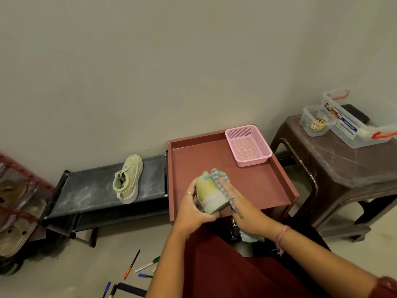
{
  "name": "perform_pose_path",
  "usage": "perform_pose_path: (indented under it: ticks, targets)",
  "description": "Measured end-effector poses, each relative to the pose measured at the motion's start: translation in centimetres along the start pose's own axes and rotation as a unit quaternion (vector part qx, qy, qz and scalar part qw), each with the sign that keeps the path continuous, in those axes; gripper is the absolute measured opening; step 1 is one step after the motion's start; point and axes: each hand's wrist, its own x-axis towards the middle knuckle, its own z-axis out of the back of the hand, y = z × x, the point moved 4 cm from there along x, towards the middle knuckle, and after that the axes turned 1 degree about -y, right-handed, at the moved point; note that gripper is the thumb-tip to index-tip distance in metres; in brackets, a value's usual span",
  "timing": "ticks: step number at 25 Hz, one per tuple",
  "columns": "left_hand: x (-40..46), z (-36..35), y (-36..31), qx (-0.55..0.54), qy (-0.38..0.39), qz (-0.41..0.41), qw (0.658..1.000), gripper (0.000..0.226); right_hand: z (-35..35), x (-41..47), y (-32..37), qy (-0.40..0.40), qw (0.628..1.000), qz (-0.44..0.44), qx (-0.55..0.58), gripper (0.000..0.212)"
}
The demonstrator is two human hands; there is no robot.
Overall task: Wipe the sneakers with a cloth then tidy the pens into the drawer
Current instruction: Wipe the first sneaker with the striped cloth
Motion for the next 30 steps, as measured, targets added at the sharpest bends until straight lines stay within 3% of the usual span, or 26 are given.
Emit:
perform_pose_path:
  ticks: [3, 5, 8, 11, 14, 16, 19, 22, 26, 28, 30]
  targets:
    - [0.3, 0.0, -0.2, -0.001, 0.0, -0.002, 1.0, 0.103, -0.8, -0.2, 0.5, -0.069, 0.994, -0.056, 0.057, 0.084]
    - [0.4, 0.5, -0.1, -0.01, -0.004, 0.007, 1.0, 0.105, -2.1, -0.6, 2.0, -0.087, 0.993, -0.012, -0.079, 0.083]
    - [0.3, 0.8, -0.1, -0.016, -0.001, 0.013, 1.0, 0.105, -3.4, -1.4, 2.9, -0.163, 0.903, 0.112, -0.381, 0.063]
    - [0.3, 1.0, -0.1, -0.012, -0.003, 0.013, 1.0, 0.099, -4.0, -1.5, 2.4, -0.146, 0.854, 0.188, -0.462, 0.047]
    - [0.5, 0.9, -0.2, -0.007, -0.027, -0.001, 1.0, 0.073, -4.7, -1.1, 2.3, -0.098, 0.803, 0.271, -0.522, 0.044]
    - [0.5, 0.7, -0.4, -0.01, -0.036, 0.001, 0.999, 0.074, -4.0, -0.4, 2.1, -0.107, 0.792, 0.29, -0.527, 0.045]
    - [0.6, 0.5, 0.0, -0.022, -0.029, 0.01, 0.999, 0.099, -2.5, 0.5, 1.9, -0.18, 0.85, 0.231, -0.438, 0.05]
    - [0.6, 0.5, 0.1, -0.023, -0.028, 0.001, 0.999, 0.103, -2.4, 0.9, 1.6, -0.189, 0.911, 0.179, -0.322, 0.054]
    - [0.6, 1.0, 0.4, -0.026, -0.038, 0.0, 0.999, 0.103, -2.7, 1.6, 1.5, -0.197, 0.946, 0.153, -0.209, 0.057]
    - [0.5, 1.1, 0.6, -0.021, -0.036, -0.002, 0.999, 0.103, -3.0, 1.7, 1.0, -0.226, 0.963, 0.108, -0.1, 0.056]
    - [0.4, 1.5, 0.9, -0.015, -0.035, 0.006, 0.999, 0.103, -3.5, 1.7, -0.6, -0.23, 0.972, 0.035, 0.034, 0.07]
